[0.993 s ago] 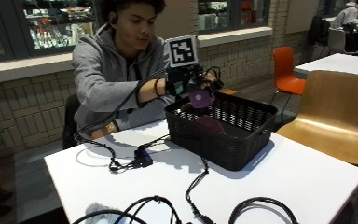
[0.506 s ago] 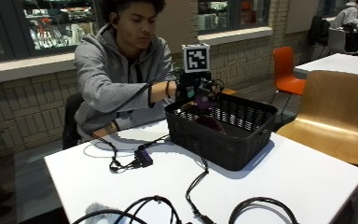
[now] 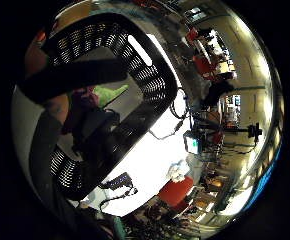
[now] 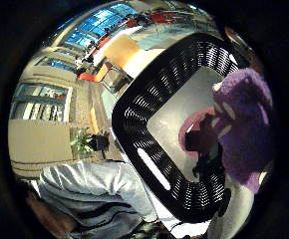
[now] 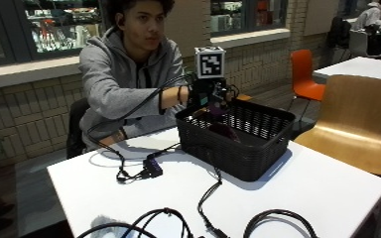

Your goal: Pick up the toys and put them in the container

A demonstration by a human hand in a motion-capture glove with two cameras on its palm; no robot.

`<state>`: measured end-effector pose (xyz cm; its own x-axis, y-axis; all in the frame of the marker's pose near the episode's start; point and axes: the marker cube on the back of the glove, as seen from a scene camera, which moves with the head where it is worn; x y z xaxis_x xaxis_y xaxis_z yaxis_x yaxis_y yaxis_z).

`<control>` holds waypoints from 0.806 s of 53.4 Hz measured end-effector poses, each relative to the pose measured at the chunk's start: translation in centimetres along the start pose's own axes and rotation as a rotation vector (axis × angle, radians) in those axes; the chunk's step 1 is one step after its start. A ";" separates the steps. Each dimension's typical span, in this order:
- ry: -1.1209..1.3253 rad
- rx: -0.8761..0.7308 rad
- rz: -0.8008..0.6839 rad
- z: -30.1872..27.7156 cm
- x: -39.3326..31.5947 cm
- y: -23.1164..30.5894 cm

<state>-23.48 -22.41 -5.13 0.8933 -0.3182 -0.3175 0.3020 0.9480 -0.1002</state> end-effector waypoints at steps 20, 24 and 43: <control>0.032 -0.034 -0.014 1.0 0.4 0.3; 0.001 -0.033 0.012 1.0 0.2 0.3; 0.199 -0.080 0.118 0.1 3.4 2.4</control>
<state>-19.71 -21.21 -6.31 0.8354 -0.2051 -0.5100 0.1651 0.9786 -0.1230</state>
